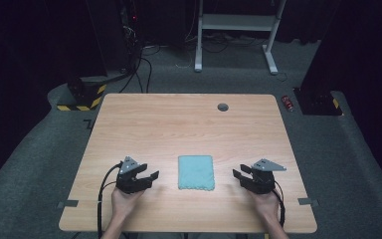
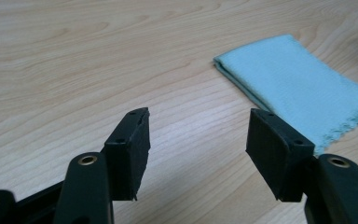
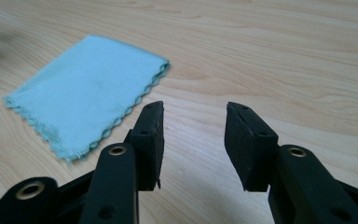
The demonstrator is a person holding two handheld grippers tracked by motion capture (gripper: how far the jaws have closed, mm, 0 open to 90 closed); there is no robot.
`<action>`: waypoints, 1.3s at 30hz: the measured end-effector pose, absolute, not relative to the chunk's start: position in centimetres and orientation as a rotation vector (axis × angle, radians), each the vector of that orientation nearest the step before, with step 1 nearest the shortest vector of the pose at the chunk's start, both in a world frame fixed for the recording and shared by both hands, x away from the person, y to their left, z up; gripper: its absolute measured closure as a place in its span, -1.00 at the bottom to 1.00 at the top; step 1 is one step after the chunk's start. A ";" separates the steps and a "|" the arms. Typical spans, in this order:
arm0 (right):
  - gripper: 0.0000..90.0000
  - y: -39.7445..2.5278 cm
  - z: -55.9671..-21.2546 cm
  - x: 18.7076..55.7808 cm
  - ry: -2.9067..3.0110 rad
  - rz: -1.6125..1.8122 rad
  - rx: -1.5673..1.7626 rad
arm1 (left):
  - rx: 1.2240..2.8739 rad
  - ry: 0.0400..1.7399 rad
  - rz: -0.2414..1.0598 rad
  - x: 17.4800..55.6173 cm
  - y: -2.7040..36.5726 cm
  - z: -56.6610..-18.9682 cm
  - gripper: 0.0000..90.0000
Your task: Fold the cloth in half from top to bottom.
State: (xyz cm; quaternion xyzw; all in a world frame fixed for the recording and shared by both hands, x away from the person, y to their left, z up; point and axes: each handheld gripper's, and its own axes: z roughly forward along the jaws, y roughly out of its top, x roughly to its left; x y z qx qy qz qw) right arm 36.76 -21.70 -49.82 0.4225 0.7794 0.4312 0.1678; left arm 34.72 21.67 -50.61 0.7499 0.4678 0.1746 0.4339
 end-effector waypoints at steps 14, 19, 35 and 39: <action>0.27 -23.1 -51.3 36.7 2.208 1.109 1.265 | 1.926 1.231 0.497 35.2 22.1 -52.2 -0.13; 0.26 -23.3 -51.7 36.7 2.208 1.071 1.269 | 1.937 1.252 0.507 35.3 22.3 -52.5 -0.13; 0.17 -23.1 -52.2 37.0 2.223 0.990 1.271 | 1.983 1.265 0.580 35.3 21.9 -52.8 -0.19; 0.10 -22.9 -52.3 36.9 2.223 0.965 1.253 | 1.982 1.278 0.586 35.3 21.9 -52.8 -0.26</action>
